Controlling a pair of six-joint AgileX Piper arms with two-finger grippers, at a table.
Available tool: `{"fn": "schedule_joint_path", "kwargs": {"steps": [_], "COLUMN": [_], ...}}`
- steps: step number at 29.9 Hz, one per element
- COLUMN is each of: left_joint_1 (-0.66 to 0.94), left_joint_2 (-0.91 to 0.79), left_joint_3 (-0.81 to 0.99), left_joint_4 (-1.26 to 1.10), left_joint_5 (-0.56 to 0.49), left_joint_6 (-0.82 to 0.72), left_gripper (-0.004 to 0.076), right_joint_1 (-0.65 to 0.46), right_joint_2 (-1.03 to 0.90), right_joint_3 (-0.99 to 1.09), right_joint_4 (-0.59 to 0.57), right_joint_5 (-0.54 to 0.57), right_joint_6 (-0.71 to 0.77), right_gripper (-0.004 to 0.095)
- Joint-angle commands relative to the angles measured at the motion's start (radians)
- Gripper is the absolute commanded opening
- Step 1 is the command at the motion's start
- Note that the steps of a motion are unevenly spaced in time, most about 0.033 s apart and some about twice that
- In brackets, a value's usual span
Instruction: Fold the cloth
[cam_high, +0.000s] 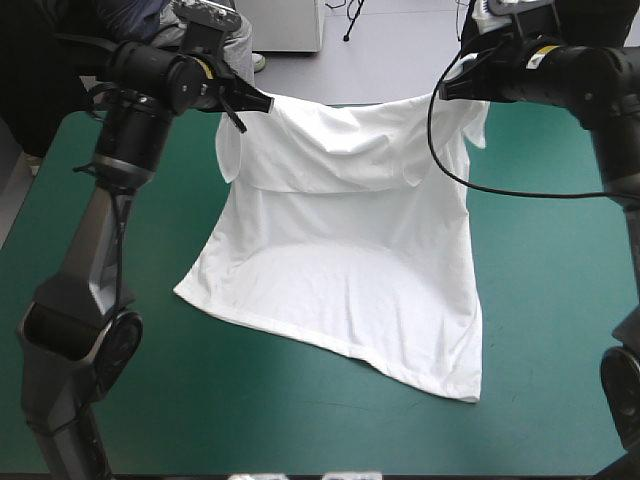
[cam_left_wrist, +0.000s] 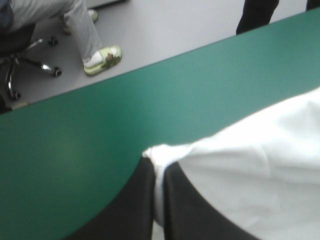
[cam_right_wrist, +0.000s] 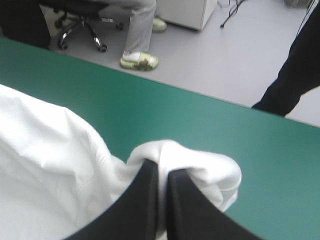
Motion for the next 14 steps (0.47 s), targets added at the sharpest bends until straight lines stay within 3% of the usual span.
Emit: {"fn": "schedule_joint_path", "kwargs": {"steps": [1,8,14], "left_joint_1": [0.036,0.089,0.115], "left_joint_2": [0.039,0.169,0.245], "left_joint_3": [-0.02,-0.02,-0.02], "left_joint_4": [0.014,0.014,0.018], "left_joint_5": [-0.078,-0.116,-0.139], "left_joint_6": [-0.034,-0.067,-0.067], "left_gripper": [-0.0017,-0.0017,-0.0017], "right_joint_1": [-0.006,-0.006,-0.007], "right_joint_2": [0.045,0.216,0.337], "right_joint_3": [-0.001,-0.001,-0.001], "right_joint_4": [0.005,0.007,0.005], "right_joint_5": [-0.1,-0.154,-0.133], "right_joint_6": [0.018,0.048,0.077], "right_gripper": [-0.0017,-0.0017,-0.0015]}}
